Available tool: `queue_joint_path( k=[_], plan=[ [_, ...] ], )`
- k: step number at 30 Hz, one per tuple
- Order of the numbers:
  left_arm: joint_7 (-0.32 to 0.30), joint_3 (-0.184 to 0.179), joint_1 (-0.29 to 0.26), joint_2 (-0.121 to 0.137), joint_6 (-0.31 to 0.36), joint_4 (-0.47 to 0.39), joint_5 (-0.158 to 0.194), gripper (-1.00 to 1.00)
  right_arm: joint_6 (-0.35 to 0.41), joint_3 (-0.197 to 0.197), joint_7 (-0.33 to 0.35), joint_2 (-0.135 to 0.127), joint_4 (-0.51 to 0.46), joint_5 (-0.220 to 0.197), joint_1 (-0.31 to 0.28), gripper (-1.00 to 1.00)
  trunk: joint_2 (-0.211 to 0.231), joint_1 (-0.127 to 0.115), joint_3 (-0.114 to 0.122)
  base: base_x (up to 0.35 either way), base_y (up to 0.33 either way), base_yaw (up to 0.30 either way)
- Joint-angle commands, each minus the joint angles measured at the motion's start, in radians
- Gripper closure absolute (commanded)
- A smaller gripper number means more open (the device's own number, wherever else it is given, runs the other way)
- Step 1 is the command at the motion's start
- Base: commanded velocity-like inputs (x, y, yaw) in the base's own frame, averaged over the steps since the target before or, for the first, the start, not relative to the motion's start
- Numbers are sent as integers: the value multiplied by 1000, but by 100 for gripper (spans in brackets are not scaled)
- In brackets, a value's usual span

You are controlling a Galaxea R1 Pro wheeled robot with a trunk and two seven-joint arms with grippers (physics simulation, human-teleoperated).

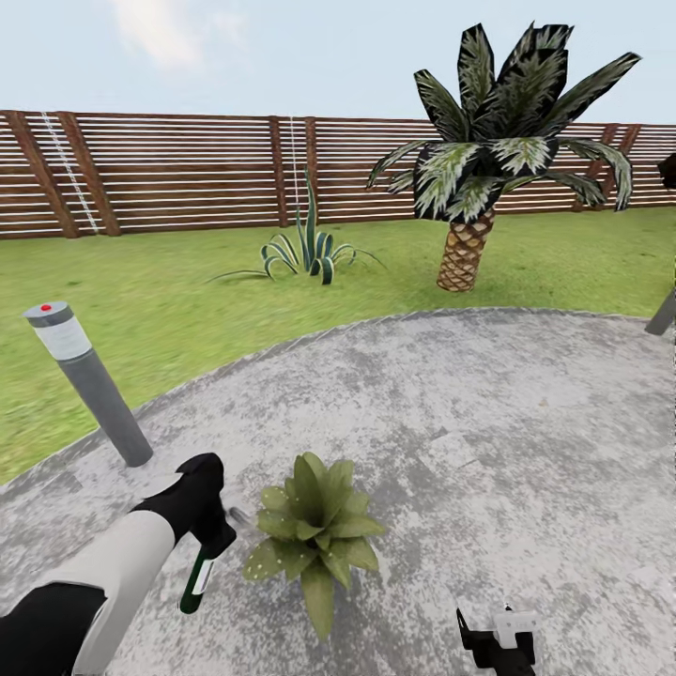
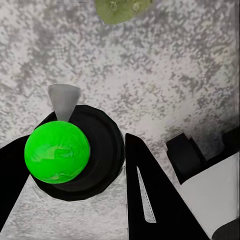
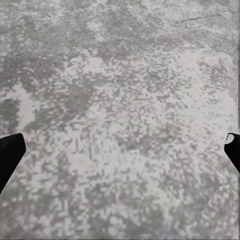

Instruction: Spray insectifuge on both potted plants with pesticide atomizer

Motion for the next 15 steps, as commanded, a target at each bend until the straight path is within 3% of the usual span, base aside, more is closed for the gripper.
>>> queue_joint_path(
  k=[1,5,10,15],
  plan=[
    [-10,-5,-3,-5,5,-3,-10,100,-3,-8,1,0,1,9,-1,-100,0,-1,-1,-119,0,0],
    [-26,-7,-13,-30,5,-4,-10,100,-3,-8,1,0,1,9,-1,-100,0,-1,-1,-29,0,0],
    [-107,-9,-94,-50,4,-1,-14,100,-3,-8,1,0,1,9,-1,-100,0,-1,-1,-1,0,0],
    [-119,-12,-130,-66,5,9,-12,100,-3,-8,1,1,1,9,-1,-100,0,-1,-1,0,0,0]
  ],
)
